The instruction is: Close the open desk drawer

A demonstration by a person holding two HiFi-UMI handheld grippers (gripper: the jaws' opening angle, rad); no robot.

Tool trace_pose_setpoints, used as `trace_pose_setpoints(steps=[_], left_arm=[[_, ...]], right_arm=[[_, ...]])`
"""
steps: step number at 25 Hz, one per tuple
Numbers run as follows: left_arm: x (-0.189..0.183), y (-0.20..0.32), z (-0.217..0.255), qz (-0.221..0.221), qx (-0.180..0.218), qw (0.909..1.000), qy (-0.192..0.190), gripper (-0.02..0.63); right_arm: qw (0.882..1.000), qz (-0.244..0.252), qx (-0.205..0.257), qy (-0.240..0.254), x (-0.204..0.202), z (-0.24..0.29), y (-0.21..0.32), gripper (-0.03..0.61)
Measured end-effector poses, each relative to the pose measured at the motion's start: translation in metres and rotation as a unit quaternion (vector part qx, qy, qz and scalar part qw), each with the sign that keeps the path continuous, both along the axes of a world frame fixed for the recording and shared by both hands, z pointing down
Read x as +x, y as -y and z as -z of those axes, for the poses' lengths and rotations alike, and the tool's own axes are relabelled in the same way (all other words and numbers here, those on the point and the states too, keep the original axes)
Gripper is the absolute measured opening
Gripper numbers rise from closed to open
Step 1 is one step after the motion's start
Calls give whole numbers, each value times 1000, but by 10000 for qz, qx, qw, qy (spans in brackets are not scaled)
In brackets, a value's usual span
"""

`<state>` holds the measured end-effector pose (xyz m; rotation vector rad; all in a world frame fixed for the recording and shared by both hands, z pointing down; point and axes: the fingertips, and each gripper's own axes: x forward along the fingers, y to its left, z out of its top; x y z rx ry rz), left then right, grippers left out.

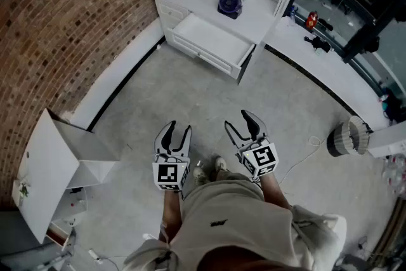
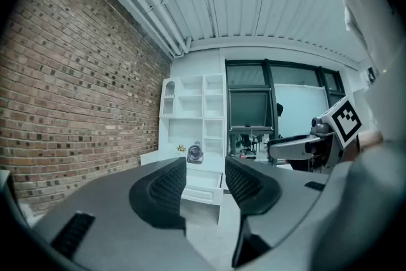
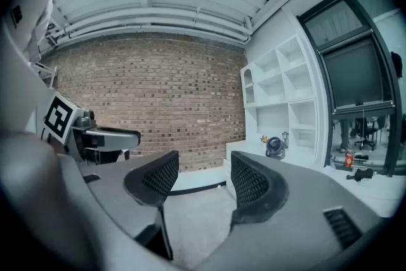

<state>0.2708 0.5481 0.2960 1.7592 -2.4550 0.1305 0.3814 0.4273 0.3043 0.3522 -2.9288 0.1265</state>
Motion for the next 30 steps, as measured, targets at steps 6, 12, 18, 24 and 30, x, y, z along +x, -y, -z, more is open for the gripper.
trace_pose_setpoints(steps=[6,12,18,24,30], left_arm=[[21,38,1,172,-27,9998,31,210],[21,56,-5,424,-119,9990,-13,210],[-1,73,-17,450,-250,9987,-10,213],[-41,90,-28,355,-237,9990,-132,213],[-92,103,-31,250,-171,9994,-151,213]], right_arm=[[9996,226,-105,166,13,-1,37,256],[9988,418,-186,165,7,-9,59,256],[9985,456,-287,30,-12,-23,76,255],[9987,448,-256,-50,-53,-27,88,250],[9992,337,-180,-120,-102,-29,99,247]])
